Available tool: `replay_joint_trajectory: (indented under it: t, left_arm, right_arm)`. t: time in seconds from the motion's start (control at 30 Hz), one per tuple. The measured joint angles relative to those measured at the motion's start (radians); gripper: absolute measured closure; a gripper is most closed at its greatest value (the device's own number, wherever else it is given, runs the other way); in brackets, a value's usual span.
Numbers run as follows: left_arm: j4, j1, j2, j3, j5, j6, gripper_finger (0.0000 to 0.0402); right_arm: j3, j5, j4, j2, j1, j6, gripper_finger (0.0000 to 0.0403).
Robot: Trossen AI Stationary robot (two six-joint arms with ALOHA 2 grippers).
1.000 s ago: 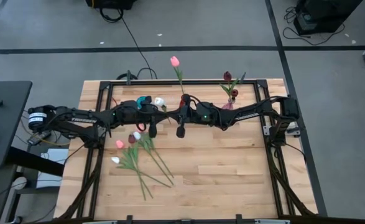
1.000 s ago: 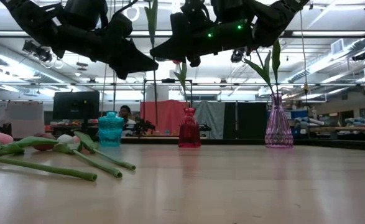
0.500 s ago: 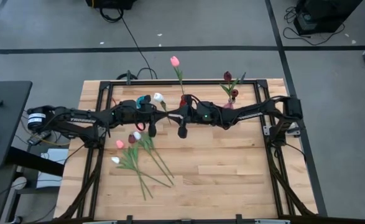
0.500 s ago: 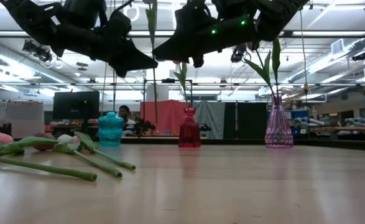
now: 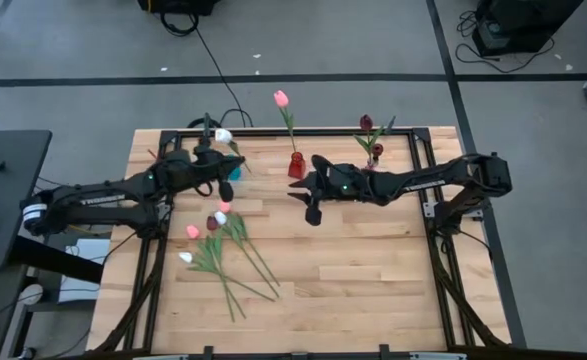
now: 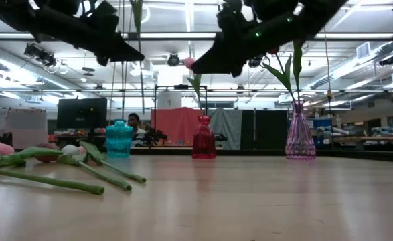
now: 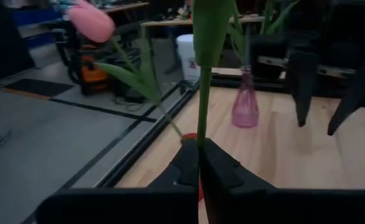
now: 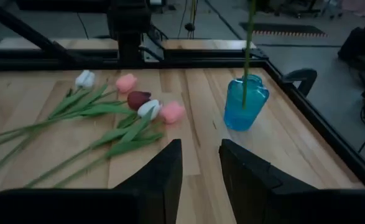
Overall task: Sort flowers into vase by color
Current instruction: Put the right white flower into the blue vase
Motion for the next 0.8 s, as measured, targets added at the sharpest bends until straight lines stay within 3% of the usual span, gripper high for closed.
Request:
replay_joint_trajectory:
  t: [0.27,0.8]
  left_arm:
    - [-0.156,0.048,-0.122,-0.001,-0.169,0.003,0.0395]
    - [-0.212,0.058,-0.162,-0.001,-0.229,-0.001,0.0395]
  right_arm:
    - [-0.187,0.004,0.261,-0.014,-0.026,0.073,0.0281]
    - [-0.239,0.003,0.363,-0.014,-0.004,0.075,0.0282]
